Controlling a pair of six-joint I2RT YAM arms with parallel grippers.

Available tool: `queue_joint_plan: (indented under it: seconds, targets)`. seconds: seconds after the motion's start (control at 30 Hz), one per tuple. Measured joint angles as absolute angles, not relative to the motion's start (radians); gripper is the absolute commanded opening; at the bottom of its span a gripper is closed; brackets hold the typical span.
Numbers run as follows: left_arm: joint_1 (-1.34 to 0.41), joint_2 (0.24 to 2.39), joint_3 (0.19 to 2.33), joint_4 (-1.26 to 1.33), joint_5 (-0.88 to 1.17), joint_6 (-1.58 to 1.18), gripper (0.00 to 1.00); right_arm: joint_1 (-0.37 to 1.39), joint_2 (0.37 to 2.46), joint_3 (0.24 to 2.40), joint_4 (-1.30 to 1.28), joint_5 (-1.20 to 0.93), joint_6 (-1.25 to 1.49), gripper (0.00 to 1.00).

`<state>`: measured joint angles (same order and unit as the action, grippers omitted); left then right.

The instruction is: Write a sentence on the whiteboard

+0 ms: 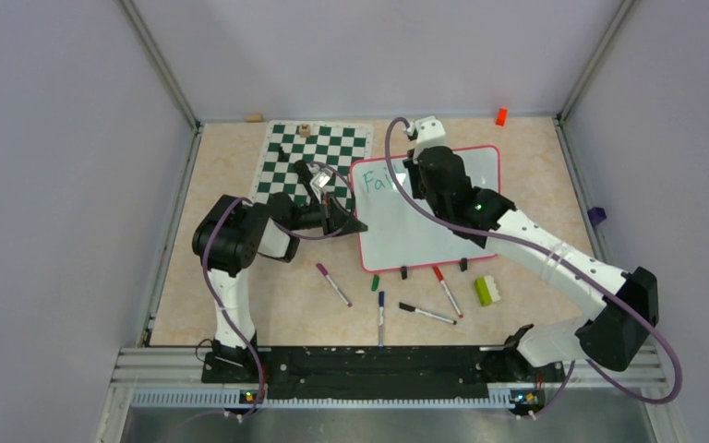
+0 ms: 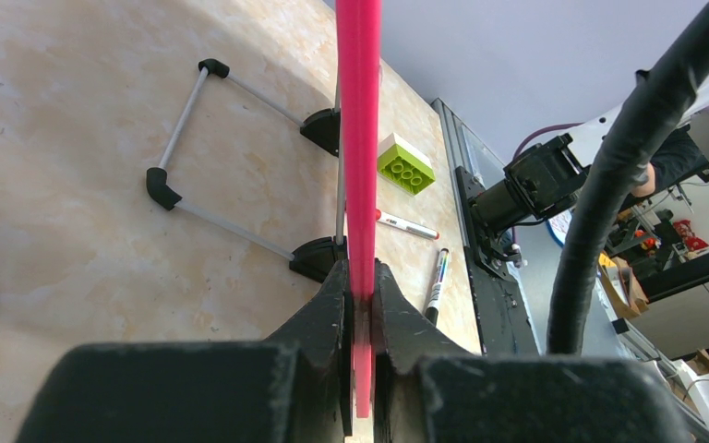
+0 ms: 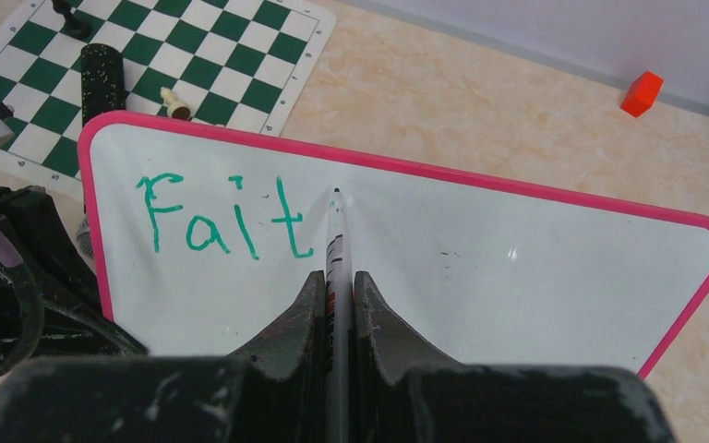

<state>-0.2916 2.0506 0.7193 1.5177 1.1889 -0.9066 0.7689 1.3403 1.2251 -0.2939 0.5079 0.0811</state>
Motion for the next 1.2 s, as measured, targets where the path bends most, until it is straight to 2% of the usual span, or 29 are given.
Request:
queue_joint_plan:
  seconds: [0.7, 1.2]
  targets:
    - [-0.292, 2.051, 0.719, 1.515, 1.188, -0.907, 0.0, 0.75, 1.383, 1.233, -0.3, 0.461, 0.082, 0.0]
    - [-0.292, 2.051, 0.719, 1.517, 1.188, -0.907, 0.0, 0.749, 1.337, 1.173, -0.364, 0.411, 0.132, 0.0]
